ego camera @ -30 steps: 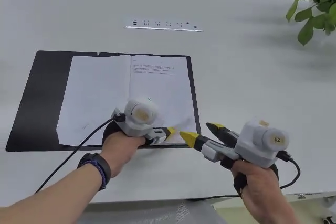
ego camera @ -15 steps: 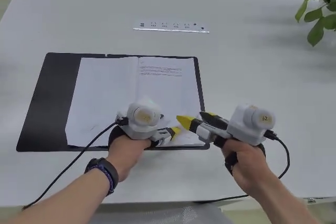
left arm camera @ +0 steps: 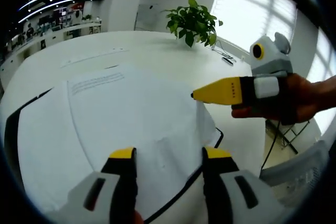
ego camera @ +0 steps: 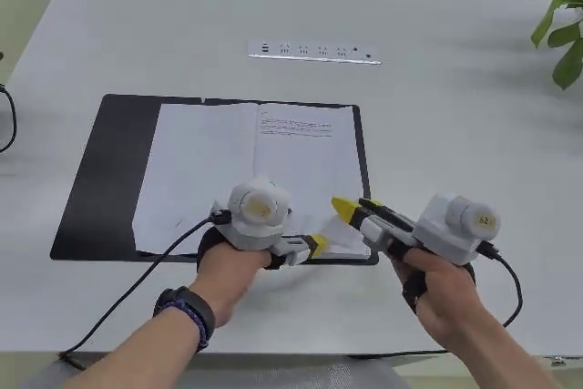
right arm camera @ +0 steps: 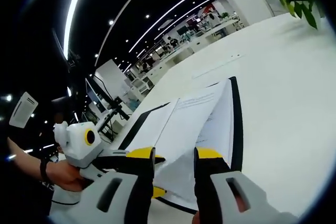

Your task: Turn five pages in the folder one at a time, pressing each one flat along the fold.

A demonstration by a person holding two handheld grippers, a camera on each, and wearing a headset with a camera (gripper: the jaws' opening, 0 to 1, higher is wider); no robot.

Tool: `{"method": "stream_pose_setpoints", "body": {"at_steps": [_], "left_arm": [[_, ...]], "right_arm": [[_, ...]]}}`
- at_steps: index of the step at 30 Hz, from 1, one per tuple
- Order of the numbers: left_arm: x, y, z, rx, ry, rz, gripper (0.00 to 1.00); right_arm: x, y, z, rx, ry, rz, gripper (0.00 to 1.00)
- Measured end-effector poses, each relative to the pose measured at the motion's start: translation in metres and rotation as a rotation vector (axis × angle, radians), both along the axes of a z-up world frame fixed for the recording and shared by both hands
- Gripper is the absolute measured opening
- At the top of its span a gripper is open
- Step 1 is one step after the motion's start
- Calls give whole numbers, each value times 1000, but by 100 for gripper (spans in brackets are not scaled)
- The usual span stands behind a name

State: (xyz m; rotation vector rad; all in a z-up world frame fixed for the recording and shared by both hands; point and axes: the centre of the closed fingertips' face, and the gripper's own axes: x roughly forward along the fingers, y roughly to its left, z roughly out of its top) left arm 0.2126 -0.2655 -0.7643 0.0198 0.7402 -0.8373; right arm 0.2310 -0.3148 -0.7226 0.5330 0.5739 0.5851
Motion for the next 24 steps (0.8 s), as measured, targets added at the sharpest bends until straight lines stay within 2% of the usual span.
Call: {"method": "stream_pose_setpoints", "body": {"at_steps": [5, 10, 16, 24], "left_arm": [[-2, 9, 7, 18, -23, -8, 52], [-9, 21, 13, 24, -32, -9, 55], [-13, 39, 21, 27, -44, 10, 58], [-16, 73, 40, 17, -84, 59, 59]], "right_arm": [[-6, 9, 2, 26, -4, 10, 12], [-9, 16, 6, 51, -7, 12, 0], [-9, 21, 13, 64, -18, 25, 0], [-7, 25, 27, 72, -30, 24, 0]]}}
